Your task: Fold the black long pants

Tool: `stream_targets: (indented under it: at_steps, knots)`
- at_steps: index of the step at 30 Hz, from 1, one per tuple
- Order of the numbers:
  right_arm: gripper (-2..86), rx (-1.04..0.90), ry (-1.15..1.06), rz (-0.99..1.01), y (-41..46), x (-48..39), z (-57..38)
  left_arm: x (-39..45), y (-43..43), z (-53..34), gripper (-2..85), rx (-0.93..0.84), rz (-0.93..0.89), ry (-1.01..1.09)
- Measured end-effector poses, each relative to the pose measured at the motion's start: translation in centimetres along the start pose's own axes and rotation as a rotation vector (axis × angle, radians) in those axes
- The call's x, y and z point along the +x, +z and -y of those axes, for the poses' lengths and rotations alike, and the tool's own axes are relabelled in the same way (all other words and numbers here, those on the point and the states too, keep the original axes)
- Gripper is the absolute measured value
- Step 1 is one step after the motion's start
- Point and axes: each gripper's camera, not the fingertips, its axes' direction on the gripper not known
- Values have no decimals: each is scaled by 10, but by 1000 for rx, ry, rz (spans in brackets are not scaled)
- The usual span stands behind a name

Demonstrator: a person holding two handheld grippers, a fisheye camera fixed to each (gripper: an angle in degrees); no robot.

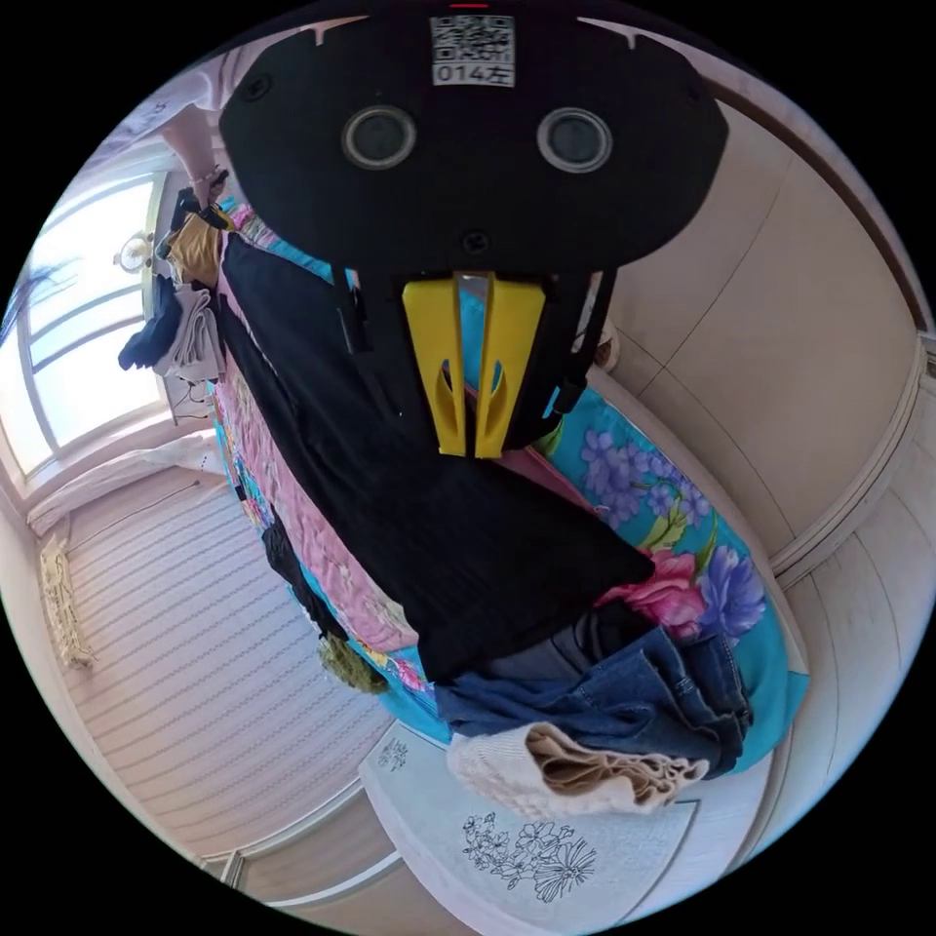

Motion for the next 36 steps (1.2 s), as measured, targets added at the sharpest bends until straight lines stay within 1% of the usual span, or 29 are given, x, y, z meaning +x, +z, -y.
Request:
stream_targets:
  at_steps: [4,9,13,17,19,23,25,28,32,34,36]
  knots:
    - [1,46,-23,49,-21,-5,1,20,-32,10,-9,21,13,129]
    - [-2,45,-108,15,-40,-24,19,40,-63,32,-10,56,-5,176]
    - [-3,61,-161,-34,-55,-40,43,76,-78,62,-10,75,92,303]
    - [-2,115,-168,-11,-79,-42,64,109,-78,88,-10,71,116,392]
    - [1,101,-175,34,-81,-40,78,116,-74,94,-10,59,127,405]
    - [17,35,-198,-19,-58,-39,80,110,-68,90,-10,24,131,373]
    - [60,-27,-191,-34,-30,-30,72,102,-68,83,-10,13,147,348]
    - [91,-80,-173,-76,-1,-17,62,85,-69,76,-10,-1,137,284]
    - [78,-53,-132,10,13,-2,56,75,-68,74,-10,-4,127,245]
    - [38,-56,-151,29,16,2,53,75,-67,75,-10,-13,148,252]
    - [25,-63,-162,80,13,6,52,76,-68,77,-10,-12,151,254]
